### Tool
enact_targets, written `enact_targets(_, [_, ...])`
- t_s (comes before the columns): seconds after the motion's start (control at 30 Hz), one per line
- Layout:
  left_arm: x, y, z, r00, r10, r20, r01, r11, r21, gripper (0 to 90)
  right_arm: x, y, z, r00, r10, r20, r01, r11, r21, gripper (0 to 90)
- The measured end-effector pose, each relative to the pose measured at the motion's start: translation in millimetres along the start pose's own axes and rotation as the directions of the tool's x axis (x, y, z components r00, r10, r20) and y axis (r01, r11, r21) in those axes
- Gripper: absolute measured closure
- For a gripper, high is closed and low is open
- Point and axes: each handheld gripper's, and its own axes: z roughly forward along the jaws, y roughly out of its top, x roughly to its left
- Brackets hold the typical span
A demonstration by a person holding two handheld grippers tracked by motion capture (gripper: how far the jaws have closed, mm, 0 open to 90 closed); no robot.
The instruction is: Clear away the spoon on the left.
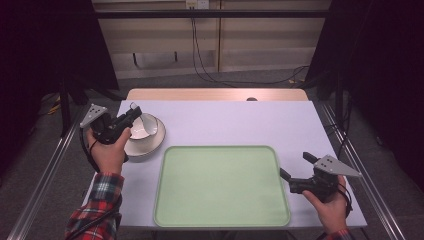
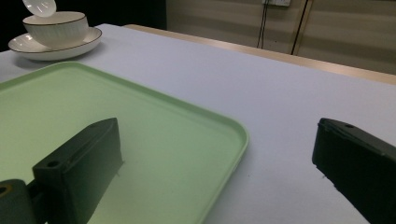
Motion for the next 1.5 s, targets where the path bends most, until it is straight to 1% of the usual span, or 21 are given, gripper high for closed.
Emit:
enact_targets(0.1, [-5.5,-0.6,-3.6,0.9993,-0.005,0.036,0.005,0.9999,0.016,85.2,0.5,0.1,0.2,0.9999,-0.008,-0.007,0.008,1.000,-0.002,0.7])
enact_targets(0.4, [-17.1,-7.3,-11.3,0.9962,-0.003,0.087,-0.001,0.9990,0.045,85.3,0.7,0.2,0.9,0.9996,-0.017,-0.024,0.017,1.000,-0.004,0.2])
enact_targets(0.47, [-20.0,-9.1,-11.9,0.9948,-0.006,0.101,0.001,0.9986,0.053,85.3,1.1,0.2,1.3,0.9992,-0.019,-0.035,0.019,1.000,-0.001,0.1])
enact_targets(0.5, [-23.3,-11.7,-13.2,0.9927,-0.007,0.120,-0.001,0.9982,0.061,85.3,1.7,0.3,1.9,0.9989,-0.033,-0.034,0.033,0.999,0.000,0.0])
enact_targets(0.57, [-25.9,-13.1,-14.0,0.9925,-0.006,0.122,-0.002,0.9977,0.068,85.3,2.7,0.7,2.6,0.9990,-0.034,-0.028,0.034,0.999,0.002,0.0])
enact_targets(0.6, [-29.7,-15.1,-15.0,0.9895,-0.013,0.144,0.002,0.9972,0.075,85.2,3.1,0.6,2.8,0.9989,-0.035,-0.030,0.035,0.999,0.004,0.0])
enact_targets(0.63, [-31.7,-16.2,-15.9,0.9881,-0.015,0.153,0.003,0.9968,0.080,85.3,3.6,0.6,3.2,0.9986,-0.040,-0.035,0.040,0.999,0.006,0.0])
enact_targets(0.7, [-33.9,-18.4,-17.7,0.9865,-0.010,0.164,-0.006,0.9957,0.092,85.3,4.2,0.1,3.8,0.9983,-0.046,-0.036,0.046,0.999,0.011,0.0])
enact_targets(0.83, [-36.7,-24.1,-19.4,0.9832,-0.021,0.181,0.004,0.9956,0.094,85.3,5.1,0.1,3.9,0.9977,-0.053,-0.043,0.054,0.998,0.016,0.0])
enact_targets(0.9, [-39.4,-27.1,-19.4,0.9833,-0.022,0.181,0.003,0.9943,0.107,85.3,5.0,0.0,4.1,0.9977,-0.052,-0.044,0.052,0.999,0.015,0.1])
enact_targets(0.97, [-43.4,-31.5,-18.6,0.9785,-0.015,0.206,-0.011,0.9921,0.125,85.3,3.9,0.1,3.7,0.9976,-0.053,-0.045,0.053,0.998,0.015,0.0])
enact_targets(1.07, [-46.5,-34.5,-18.1,0.9782,-0.012,0.207,-0.016,0.9912,0.132,85.3,3.7,0.1,3.6,0.9977,-0.052,-0.043,0.053,0.999,0.010,0.1])
enact_targets(1.1, [-48.6,-36.8,-17.3,0.9747,-0.026,0.222,-0.003,0.9916,0.129,85.3,3.8,0.0,3.5,0.9977,-0.053,-0.043,0.054,0.999,0.010,0.1])
enact_targets(1.17, [-51.9,-39.9,-17.7,0.9730,-0.017,0.230,-0.016,0.9897,0.142,85.3,4.5,-0.1,3.2,0.9971,-0.054,-0.053,0.055,0.998,0.012,0.0])
enact_targets(1.27, [-54.7,-42.0,-17.7,0.9709,-0.021,0.239,-0.012,0.9905,0.137,85.3,5.2,-0.2,3.5,0.9973,-0.054,-0.050,0.055,0.998,0.017,0.1])
enact_targets(1.3, [-56.3,-42.7,-18.1,0.9683,-0.025,0.248,-0.011,0.9898,0.142,85.3,5.5,-0.2,4.0,0.9973,-0.054,-0.049,0.055,0.998,0.016,0.1])
enact_targets(1.33, [-57.4,-42.8,-19.3,0.9714,-0.012,0.237,-0.024,0.9888,0.147,85.3,5.8,-0.2,4.2,0.9972,-0.055,-0.052,0.055,0.998,0.013,0.1])
enact_targets(1.4, [-59.0,-43.4,-19.8,0.9655,-0.018,0.260,-0.020,0.9893,0.145,85.3,6.2,-0.2,3.7,0.9968,-0.058,-0.054,0.059,0.998,0.017,0.1])
enact_targets(1.43, [-60.4,-43.8,-21.6,0.9654,-0.020,0.260,-0.019,0.9893,0.144,85.3,6.3,-0.3,4.0,0.9969,-0.057,-0.055,0.057,0.998,0.015,0.1])
enact_targets(1.47, [-61.3,-44.1,-22.2,0.9631,-0.020,0.268,-0.020,0.9892,0.145,85.3,6.2,-0.3,4.0,0.9968,-0.056,-0.057,0.057,0.998,0.016,0.1])
enact_targets(1.5, [-62.2,-44.3,-23.5,0.9659,-0.010,0.259,-0.030,0.9881,0.151,85.3,6.0,-0.3,3.9,0.9968,-0.057,-0.056,0.058,0.998,0.018,0.1])
